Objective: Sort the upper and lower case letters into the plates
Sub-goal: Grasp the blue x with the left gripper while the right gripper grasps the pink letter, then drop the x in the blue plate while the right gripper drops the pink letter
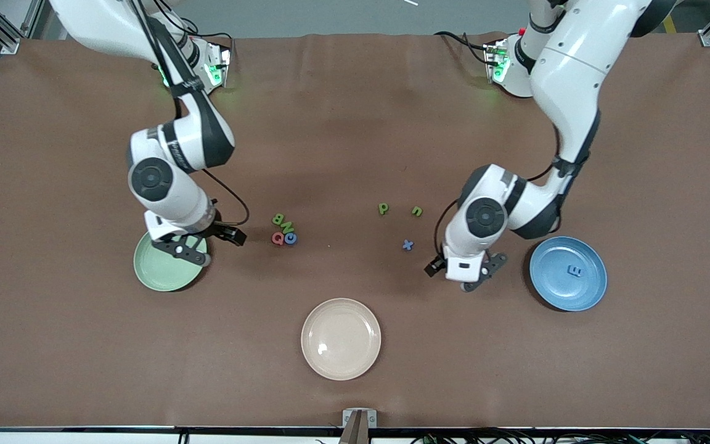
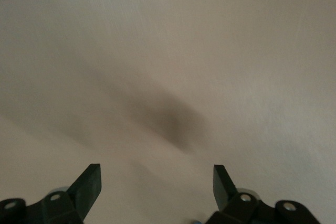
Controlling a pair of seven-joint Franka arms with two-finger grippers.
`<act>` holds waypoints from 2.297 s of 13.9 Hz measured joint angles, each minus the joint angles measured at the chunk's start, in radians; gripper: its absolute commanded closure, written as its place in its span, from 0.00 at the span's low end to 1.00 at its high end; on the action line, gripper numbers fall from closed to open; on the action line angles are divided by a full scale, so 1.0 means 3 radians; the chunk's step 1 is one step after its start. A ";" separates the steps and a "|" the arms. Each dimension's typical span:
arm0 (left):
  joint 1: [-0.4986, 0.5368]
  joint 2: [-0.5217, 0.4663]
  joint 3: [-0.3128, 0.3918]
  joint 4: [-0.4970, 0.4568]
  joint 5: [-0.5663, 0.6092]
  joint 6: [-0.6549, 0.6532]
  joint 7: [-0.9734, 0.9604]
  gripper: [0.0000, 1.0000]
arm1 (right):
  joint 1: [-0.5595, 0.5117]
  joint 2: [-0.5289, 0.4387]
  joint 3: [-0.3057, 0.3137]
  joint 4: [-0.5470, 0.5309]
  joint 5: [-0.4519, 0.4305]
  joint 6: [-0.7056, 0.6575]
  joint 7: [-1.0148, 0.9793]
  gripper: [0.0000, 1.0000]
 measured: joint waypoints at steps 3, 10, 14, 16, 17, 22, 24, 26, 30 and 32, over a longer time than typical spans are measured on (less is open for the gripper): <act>-0.0191 0.0114 0.0002 0.0098 0.0000 0.0001 -0.0584 0.17 | 0.0191 0.0243 -0.0001 -0.0019 0.0015 0.0319 0.0281 0.03; -0.0377 0.0204 0.0004 0.0104 0.0000 0.0010 -0.1298 0.35 | 0.0432 0.0605 -0.0003 -0.0021 0.0019 0.0801 0.0612 0.02; -0.0383 0.0218 0.0004 0.0111 0.0001 0.0027 -0.1389 0.86 | 0.0449 0.0677 -0.0003 -0.0021 0.0019 0.0904 0.0635 0.02; -0.0382 0.0218 0.0005 0.0124 0.0001 0.0029 -0.1392 0.98 | 0.0463 0.0712 -0.0004 -0.0021 0.0019 0.0920 0.0638 0.02; -0.0382 0.0218 0.0005 0.0125 0.0001 0.0029 -0.1392 0.99 | 0.0473 0.0724 -0.0004 -0.0021 0.0019 0.0922 0.0638 0.02; -0.0326 0.0166 0.0048 0.0200 0.0007 0.0034 -0.1266 1.00 | 0.0566 0.0733 -0.0006 -0.0021 0.0019 0.0881 0.0671 0.13; -0.0148 0.0023 0.0076 0.0228 0.0013 -0.0039 -0.0935 1.00 | 0.0592 0.0731 -0.0009 -0.0018 0.0019 0.0868 0.0687 0.19; 0.0143 -0.0118 0.0084 0.0226 0.0017 -0.0222 -0.0438 1.00 | 0.0598 0.0722 -0.0010 -0.0015 0.0018 0.0857 0.0686 0.28; 0.0701 -0.0164 0.0087 0.0137 0.0192 -0.0342 0.0306 1.00 | 0.0598 0.0705 -0.0014 -0.0012 0.0017 0.0838 0.0678 0.55; 0.0884 -0.0179 0.0085 0.0133 0.0293 -0.0428 0.0538 0.99 | 0.0598 0.0696 -0.0019 -0.0012 0.0017 0.0805 0.0677 0.72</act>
